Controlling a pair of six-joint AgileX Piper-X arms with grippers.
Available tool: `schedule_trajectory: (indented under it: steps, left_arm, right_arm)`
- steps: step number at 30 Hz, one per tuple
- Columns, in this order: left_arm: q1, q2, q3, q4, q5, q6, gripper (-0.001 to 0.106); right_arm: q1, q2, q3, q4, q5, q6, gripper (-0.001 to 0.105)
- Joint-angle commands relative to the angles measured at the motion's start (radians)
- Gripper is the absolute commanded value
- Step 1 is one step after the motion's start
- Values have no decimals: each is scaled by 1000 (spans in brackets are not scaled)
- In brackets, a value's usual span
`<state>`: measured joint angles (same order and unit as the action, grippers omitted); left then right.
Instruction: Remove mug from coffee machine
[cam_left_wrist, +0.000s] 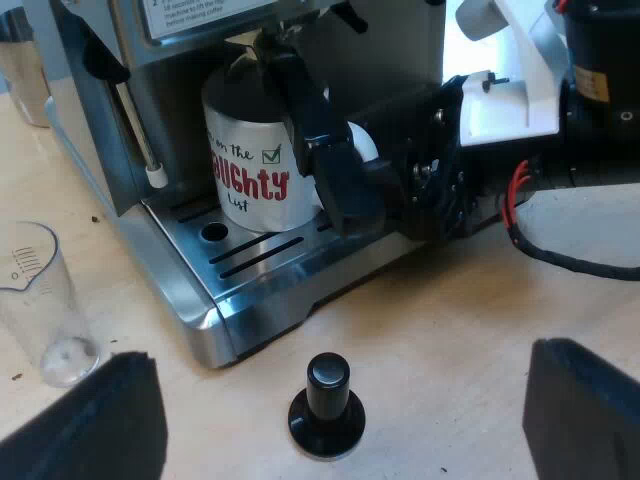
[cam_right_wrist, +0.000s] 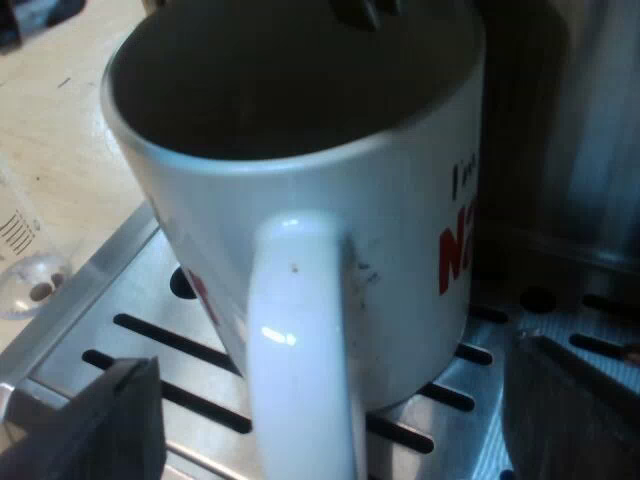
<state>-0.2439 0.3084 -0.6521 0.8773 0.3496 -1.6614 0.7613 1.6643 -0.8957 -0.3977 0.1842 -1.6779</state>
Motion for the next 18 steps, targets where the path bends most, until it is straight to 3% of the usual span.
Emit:
schedule_trajectory:
  steps: [1, 5, 13, 15, 16, 18]
  left_arm:
    - [-2, 0, -3, -7, 7, 5, 87]
    - [-2, 0, -3, -7, 7, 5, 87]
    - [-2, 0, -3, -7, 7, 5, 87]
    - [-2, 0, -3, -7, 7, 5, 87]
    - [-2, 0, -3, -7, 7, 5, 87]
    - [-2, 0, -3, -7, 7, 5, 87]
  right_arm:
    - [0, 10, -6, -41, -1, -16, 70]
    - [0, 9, -6, -37, -1, -16, 68]
    - [0, 9, -6, -33, 38, -31, 13]
    - [0, 9, -6, -33, 38, -34, 8]
    - [0, 9, -6, -33, 38, -47, 0]
    - [1, 9, -6, -33, 38, -56, 0]
